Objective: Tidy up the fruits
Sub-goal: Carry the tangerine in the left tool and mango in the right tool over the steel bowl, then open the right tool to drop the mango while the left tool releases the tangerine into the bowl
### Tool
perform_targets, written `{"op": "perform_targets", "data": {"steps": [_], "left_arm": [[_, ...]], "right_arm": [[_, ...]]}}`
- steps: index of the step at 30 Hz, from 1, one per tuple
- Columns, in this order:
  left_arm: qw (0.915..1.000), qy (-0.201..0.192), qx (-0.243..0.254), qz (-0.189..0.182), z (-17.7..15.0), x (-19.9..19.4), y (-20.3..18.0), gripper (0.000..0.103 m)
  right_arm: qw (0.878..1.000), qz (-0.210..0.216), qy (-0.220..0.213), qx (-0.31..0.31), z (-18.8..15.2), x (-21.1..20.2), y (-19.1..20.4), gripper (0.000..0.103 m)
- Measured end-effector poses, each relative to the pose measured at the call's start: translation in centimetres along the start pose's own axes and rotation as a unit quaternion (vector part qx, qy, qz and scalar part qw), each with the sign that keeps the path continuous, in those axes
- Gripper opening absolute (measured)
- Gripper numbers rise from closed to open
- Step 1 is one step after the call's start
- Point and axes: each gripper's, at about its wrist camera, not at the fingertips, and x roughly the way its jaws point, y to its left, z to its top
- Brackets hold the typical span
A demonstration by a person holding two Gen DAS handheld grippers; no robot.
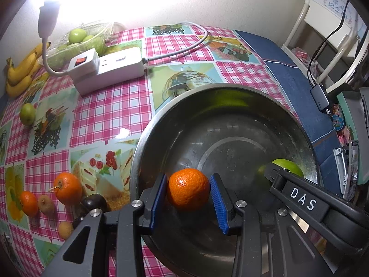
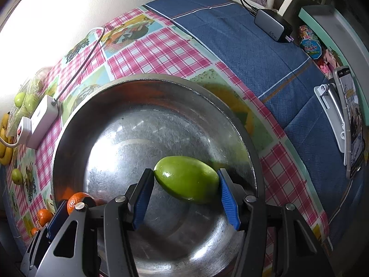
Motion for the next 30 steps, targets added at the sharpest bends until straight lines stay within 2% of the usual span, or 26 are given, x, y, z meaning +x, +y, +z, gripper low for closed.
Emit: {"op": "perform_targets", "data": {"steps": [11,14,18,20,24,30], "left_arm": [[1.0,0.0,-0.005,0.0,0.0,-0.4,-0.1,0.044],[0.9999,-0.001,-0.008,-0.006,0.1,-0.7,0.0,0.047],[0.9997,-0.008,-0.012,-0.017,0.4,-1.6,-0.1,0.048],[0.9996,-0.014,-0.014,-0.02,0.6,-2.2,-0.2,0.052],[0.9993,-0.022,-0.019,-0.022,1.0,-3.2,0.0,0.055],[0.9988,-0.026,-0.041,-0.001,1.4,-4.4,1.2,0.055]], "right_arm": [[1.0,0.01,-0.007,-0.001,-0.1,-0.3,0.1,0.058],[1.0,0.011,-0.013,-0.005,-0.2,-0.8,0.3,0.059],[0.999,0.015,-0.031,-0.005,-0.3,-2.0,0.4,0.059],[0.999,0.017,-0.043,-0.006,-0.3,-2.8,0.5,0.059],[0.998,0.022,-0.059,-0.008,-0.4,-3.9,0.5,0.065],[0.997,0.024,-0.076,-0.009,-0.2,-5.2,0.3,0.065]]}}
